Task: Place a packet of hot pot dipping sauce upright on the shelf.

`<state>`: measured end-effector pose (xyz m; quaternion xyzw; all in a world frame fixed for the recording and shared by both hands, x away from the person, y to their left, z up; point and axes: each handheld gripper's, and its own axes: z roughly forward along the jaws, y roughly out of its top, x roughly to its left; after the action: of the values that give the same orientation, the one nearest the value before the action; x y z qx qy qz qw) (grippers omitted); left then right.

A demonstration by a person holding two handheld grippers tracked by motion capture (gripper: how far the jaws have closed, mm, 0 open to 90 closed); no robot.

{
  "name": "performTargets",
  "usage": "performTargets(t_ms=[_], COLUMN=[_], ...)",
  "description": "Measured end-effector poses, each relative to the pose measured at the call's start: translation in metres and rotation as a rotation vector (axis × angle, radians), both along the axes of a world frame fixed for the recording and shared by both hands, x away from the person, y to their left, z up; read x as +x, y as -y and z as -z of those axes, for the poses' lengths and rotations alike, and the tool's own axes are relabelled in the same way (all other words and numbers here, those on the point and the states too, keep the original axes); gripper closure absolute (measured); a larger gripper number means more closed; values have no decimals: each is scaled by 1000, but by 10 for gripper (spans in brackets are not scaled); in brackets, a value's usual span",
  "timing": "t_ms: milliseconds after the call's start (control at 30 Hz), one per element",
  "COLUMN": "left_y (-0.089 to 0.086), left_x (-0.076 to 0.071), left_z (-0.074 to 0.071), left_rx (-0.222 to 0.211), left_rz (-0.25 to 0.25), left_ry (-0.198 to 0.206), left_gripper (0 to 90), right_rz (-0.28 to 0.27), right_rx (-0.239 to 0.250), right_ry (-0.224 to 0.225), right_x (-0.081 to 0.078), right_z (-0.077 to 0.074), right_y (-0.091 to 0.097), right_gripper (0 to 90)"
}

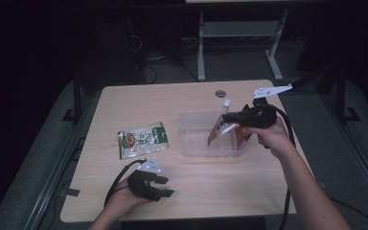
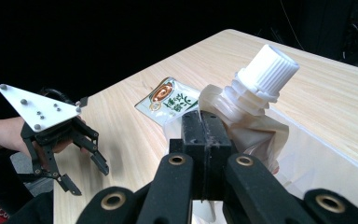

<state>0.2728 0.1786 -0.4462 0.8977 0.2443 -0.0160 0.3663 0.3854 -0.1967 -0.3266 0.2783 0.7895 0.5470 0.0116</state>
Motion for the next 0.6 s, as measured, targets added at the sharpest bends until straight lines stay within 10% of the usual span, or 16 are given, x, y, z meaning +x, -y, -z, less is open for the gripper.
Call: performTargets(t_ms=[600], left_y=[0], left_x=[-1], left_z=[-1], left_rx=[2], left_rz=[9], left_ry=[4], left_gripper=[459], right_rz=[-70], right_rx=[-15], right_ry=[7], right_x=[3], right_z=[-1], right_y=[-33], right_gripper=[900])
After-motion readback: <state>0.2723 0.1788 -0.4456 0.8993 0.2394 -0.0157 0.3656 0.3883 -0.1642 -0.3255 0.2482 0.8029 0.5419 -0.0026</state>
